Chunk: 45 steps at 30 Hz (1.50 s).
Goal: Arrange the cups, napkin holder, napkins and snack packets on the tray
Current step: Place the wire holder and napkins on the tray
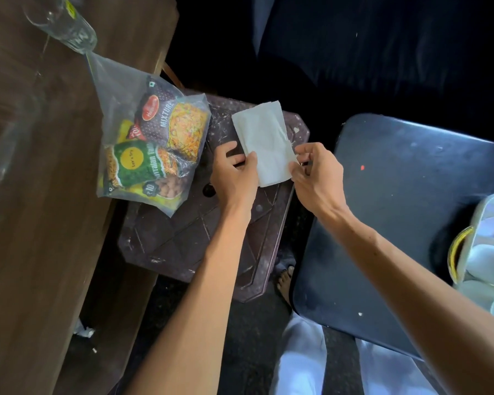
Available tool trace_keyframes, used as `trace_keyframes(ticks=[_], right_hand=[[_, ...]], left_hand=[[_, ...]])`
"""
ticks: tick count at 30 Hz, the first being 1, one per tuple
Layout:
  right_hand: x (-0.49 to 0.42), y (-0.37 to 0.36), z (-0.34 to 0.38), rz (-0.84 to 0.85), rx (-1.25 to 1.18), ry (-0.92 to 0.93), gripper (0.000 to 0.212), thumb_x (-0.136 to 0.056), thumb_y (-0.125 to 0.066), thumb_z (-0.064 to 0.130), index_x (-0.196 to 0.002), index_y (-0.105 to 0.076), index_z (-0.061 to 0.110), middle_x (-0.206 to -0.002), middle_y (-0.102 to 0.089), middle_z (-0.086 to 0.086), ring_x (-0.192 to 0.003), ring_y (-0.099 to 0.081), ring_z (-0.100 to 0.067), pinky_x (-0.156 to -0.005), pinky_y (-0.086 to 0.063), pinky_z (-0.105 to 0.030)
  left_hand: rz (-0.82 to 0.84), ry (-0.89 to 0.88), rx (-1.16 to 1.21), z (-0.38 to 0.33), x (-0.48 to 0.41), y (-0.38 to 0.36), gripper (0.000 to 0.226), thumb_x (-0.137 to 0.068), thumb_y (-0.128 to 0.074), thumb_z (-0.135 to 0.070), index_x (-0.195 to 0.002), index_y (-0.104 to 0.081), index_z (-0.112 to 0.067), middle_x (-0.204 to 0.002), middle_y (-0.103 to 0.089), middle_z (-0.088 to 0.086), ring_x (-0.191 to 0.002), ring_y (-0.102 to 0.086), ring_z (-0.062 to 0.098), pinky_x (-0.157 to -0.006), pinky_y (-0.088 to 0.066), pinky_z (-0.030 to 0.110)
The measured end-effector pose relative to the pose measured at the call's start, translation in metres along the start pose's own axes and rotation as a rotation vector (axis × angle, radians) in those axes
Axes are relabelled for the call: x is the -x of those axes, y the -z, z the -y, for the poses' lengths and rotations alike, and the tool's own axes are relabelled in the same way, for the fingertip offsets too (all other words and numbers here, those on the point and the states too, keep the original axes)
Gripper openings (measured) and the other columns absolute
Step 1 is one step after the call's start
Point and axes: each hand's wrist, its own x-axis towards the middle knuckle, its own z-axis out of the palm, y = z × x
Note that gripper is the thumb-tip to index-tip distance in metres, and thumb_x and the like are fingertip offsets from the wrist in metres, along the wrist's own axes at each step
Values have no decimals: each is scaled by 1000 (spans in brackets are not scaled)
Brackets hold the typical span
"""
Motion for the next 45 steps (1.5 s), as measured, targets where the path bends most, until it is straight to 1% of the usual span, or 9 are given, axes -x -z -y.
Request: trace_keyframes(ticks=[5,10,21,25,28,34,40,43,45], right_hand=[[6,4,1,-2,18,36,27,-96,-61,19,-122,-59,13,-115,-59,-2,-99,-58,-17,-85,-47,-24],[22,22,1,-18,-153,-15,34,-96,-63,36,-125,-60,19,-112,-67,7,-96,-64,-2,-79,-53,-17],[66,108,-26,8,-182,90,17,-94,-68,23,-110,-68,25,-88,-75,7,-82,-69,-8,-67,-50,-20],[84,150,-52,17,-124,124,17,-93,-70,20,-109,-69,26,-85,-73,2,-74,-64,-22,-66,-51,-34],[100,181,-75,-49,-95,134,18,-92,-71,22,-109,-69,29,-86,-73,6,-62,-58,-12,-59,-45,-23],[131,242,-123,-244,-32,161,21,-90,-74,20,-110,-69,27,-95,-69,24,-86,-67,-5,-69,-50,-19],[159,316,-173,-354,-11,135,22,-91,-73,20,-112,-71,18,-105,-72,13,-93,-67,-5,-72,-52,-16],[174,352,-196,-420,-13,122,22,-91,-72,17,-111,-69,25,-102,-67,28,-94,-63,8,-72,-47,-8],[186,374,-215,-469,-13,82,25,-92,-71,15,-113,-68,28,-102,-66,28,-94,-64,1,-76,-54,-21]], left_hand=[[74,18,35,-2,2,0,41,-93,-68,-8,-132,-60,-14,-95,-74,-2,-75,-69,-1,-63,-54,17],[184,66,236,-4,23,4,24,-97,-66,-8,-117,-63,-20,-93,-78,-9,-81,-76,-1,-64,-57,16],[342,113,421,-15,79,-14,37,-99,-64,-18,-134,-55,-10,-115,-75,8,-98,-73,16,-82,-63,29],[452,-32,249,-26,83,-26,42,-91,-76,-16,-129,-60,-16,-95,-76,2,-90,-72,7,-89,-59,30],[571,-213,-6,-35,95,-44,41,-84,-82,-12,-122,-66,-16,-88,-75,-2,-78,-72,-3,-76,-55,15],[737,-446,-251,-51,143,-111,20,-82,-81,-19,-98,-74,-30,-88,-76,-9,-79,-69,1,-75,-55,17],[862,-534,-360,-55,210,-194,19,-87,-76,-25,-105,-76,-31,-93,-78,-9,-86,-71,7,-78,-57,20],[871,-562,-376,-54,245,-235,8,-89,-75,-23,-95,-76,-29,-90,-77,-8,-79,-69,2,-72,-54,17],[885,-574,-370,-53,270,-263,3,-91,-75,-23,-94,-75,-24,-89,-77,-3,-75,-70,6,-70,-56,21]])
